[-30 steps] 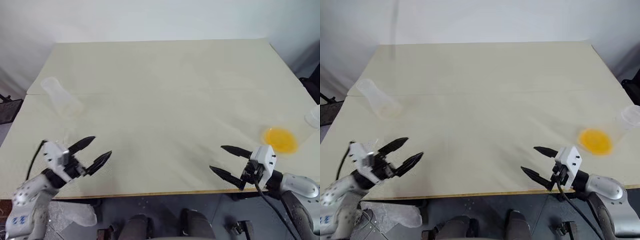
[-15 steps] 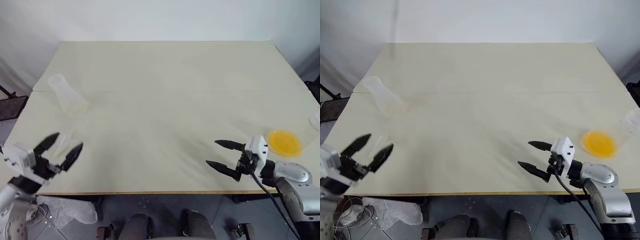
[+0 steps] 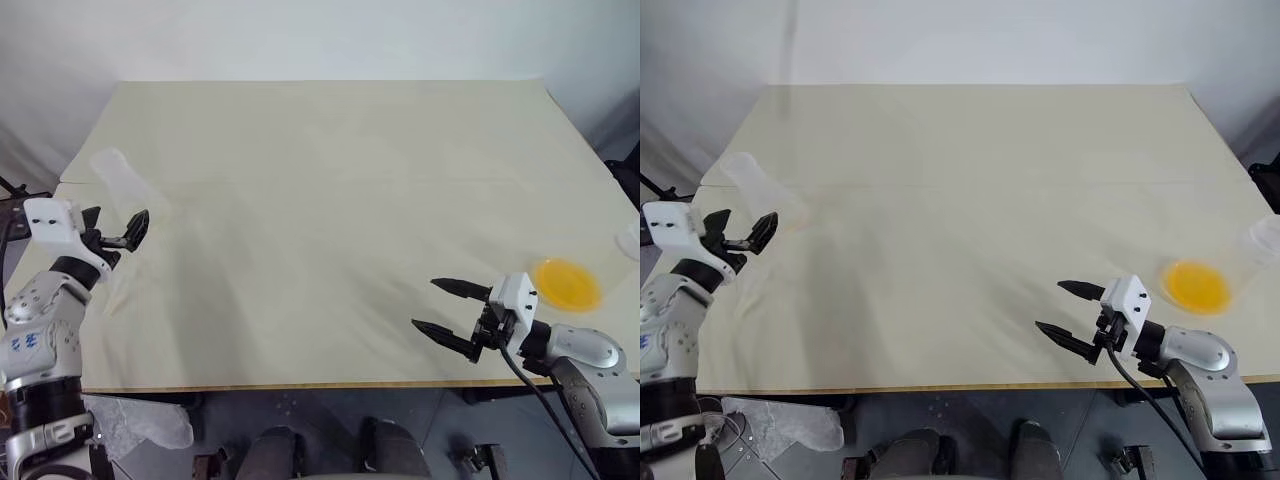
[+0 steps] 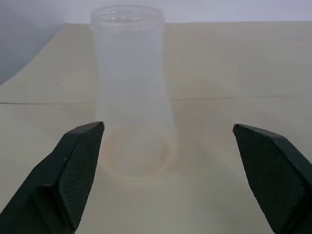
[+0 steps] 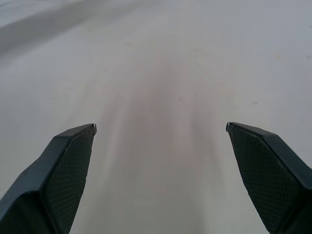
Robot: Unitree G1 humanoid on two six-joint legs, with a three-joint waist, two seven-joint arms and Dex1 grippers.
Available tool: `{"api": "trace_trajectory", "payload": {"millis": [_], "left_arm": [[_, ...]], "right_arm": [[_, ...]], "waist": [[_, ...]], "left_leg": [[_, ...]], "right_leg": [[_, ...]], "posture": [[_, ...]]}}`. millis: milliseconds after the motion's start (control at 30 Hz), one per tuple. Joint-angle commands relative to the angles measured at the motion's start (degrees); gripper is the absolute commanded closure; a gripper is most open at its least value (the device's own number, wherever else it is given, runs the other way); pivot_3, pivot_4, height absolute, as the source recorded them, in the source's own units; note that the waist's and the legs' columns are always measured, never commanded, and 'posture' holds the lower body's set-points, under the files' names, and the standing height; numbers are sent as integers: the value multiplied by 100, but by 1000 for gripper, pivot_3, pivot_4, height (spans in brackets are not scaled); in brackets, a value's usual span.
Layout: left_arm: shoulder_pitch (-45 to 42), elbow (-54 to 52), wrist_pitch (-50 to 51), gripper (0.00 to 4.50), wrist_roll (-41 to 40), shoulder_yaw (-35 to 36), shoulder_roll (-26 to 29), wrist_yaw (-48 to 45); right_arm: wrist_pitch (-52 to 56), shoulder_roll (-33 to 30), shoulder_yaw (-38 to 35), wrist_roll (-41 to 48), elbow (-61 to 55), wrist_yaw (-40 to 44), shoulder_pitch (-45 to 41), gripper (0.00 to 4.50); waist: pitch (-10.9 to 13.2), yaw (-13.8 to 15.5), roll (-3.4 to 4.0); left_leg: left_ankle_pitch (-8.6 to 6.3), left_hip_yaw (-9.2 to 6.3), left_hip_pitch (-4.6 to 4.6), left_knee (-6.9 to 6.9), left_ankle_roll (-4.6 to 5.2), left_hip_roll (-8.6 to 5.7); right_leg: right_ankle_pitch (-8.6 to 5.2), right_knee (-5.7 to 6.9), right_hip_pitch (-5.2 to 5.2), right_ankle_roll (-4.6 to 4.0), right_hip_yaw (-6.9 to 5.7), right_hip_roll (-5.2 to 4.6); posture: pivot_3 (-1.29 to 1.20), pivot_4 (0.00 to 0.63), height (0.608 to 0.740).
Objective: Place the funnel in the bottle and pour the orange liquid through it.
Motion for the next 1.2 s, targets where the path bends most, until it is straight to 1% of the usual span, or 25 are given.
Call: {"api": "trace_trajectory", "payload": {"millis": [33, 233, 433, 567, 800, 1200], "left_arm": [[-432, 554, -415, 0, 263, -87, 113, 3], [-1246, 1792, -1147, 0, 575, -322, 59, -93], [-1722, 2613, -1687, 0, 733, -412, 81, -119], [-1956, 2956, -1908, 0, 798, -424, 94, -83], [-2049, 3110, -2093, 0, 819, -416, 114, -109], [-2875, 4276, -2493, 0, 1072, -556, 249, -139]], "right_arm": [[-65, -22, -241, 119, -284, -91, 114, 30], [-23, 19, -262, 105, -555, -284, 248, 30], [41, -13, -299, 146, -719, -389, 323, 30], [76, -31, -329, 150, -785, -452, 345, 30], [177, -66, -384, 186, -941, -548, 396, 30], [227, -77, -352, 181, -933, -640, 315, 30]], "waist": [[0, 6, -5], [1, 7, -14], [2, -4, -17], [8, 3, -27], [9, 2, -34], [8, 3, -46]], "left_leg": [[0, -1, 0, 1, 0, 0], [0, 1, -1, 3, 0, -2], [0, 3, -1, 5, 0, -1], [0, 3, -3, 6, 0, -1], [0, 2, -5, 9, 1, -1], [1, 2, -8, 14, 2, -3]], "right_leg": [[1, 1, 0, 2, 0, 0], [3, 1, 0, 6, -2, 0], [4, 1, -1, 7, -1, 1], [5, 1, -1, 9, -2, 1], [6, 2, -2, 11, -2, 0], [6, 4, -3, 12, -5, 0]], "posture": [[0, 150, 740], [0, 150, 740], [0, 150, 740], [0, 150, 740], [0, 150, 740], [0, 150, 740]]}}
